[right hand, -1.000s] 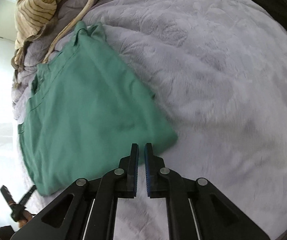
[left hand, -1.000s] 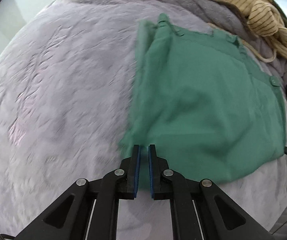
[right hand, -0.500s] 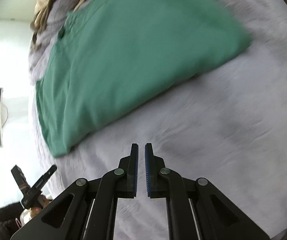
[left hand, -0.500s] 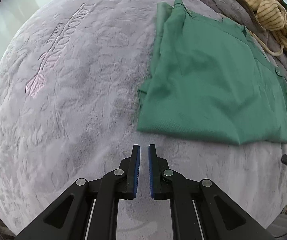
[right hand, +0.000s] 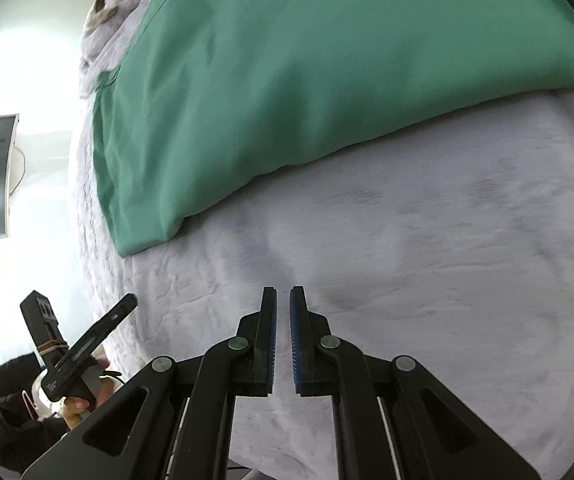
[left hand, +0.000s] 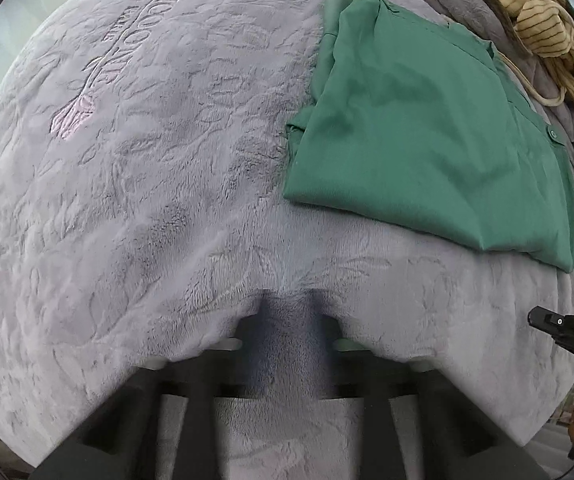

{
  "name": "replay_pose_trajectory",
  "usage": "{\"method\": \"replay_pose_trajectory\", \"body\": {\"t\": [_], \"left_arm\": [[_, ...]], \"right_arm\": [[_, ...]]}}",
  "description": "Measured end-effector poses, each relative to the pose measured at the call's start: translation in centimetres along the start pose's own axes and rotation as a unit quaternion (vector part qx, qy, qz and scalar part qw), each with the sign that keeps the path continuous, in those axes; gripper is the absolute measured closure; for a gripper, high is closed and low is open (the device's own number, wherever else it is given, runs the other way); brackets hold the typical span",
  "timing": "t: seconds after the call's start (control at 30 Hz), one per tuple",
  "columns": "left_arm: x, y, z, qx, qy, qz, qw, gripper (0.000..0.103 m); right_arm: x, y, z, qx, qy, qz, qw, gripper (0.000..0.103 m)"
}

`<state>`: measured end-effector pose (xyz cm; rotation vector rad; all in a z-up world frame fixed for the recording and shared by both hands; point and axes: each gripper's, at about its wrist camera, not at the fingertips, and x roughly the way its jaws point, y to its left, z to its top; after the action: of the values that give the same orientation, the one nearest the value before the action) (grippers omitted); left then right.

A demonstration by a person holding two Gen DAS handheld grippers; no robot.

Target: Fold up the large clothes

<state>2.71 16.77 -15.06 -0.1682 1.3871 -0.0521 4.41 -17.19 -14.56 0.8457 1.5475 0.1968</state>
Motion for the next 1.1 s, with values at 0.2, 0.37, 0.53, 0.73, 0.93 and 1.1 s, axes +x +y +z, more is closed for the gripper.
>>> {"method": "replay_pose_trajectory", "body": {"t": [0.2,0.37,0.53,0.73,0.93,1.1], "left_arm": [[-1.3,-0.2,-0.5,0.002,-0.025,-0.018,0.9995,0.001],[-1.4,0.1,-0.4,-0.002,-0.023,-0.006,0.9997,0.001],[-0.5,-0.4,0.7,-0.002,-0.024,0.01,0.9997,0.001],[0.0,0.0,1.2,-0.013,-0.014,0.001,0.9998,0.001],[0.5,-0.3,1.5,-0.012,-0.013,0.005,0.9998,0.001],[0.8,0.3,1.8,-0.01,-0.003,-0.02,0.9997,0.001]], "right_arm": [[2.2,2.9,-0.1,-0.022,0.016,0.006,1.0,0.063],[2.9,5.5,0.0,-0.039,0.003,0.027,0.999,0.039],[4.1,6.8,0.8,-0.026,-0.005,0.055,0.998,0.037],[6.0,6.5,1.7,0.02,-0.01,0.084,0.996,0.037],[7.4,7.2,2.4,0.044,-0.02,0.115,0.992,0.037],[8.3,8.2,3.4,0.048,-0.025,0.133,0.99,0.037]]}}
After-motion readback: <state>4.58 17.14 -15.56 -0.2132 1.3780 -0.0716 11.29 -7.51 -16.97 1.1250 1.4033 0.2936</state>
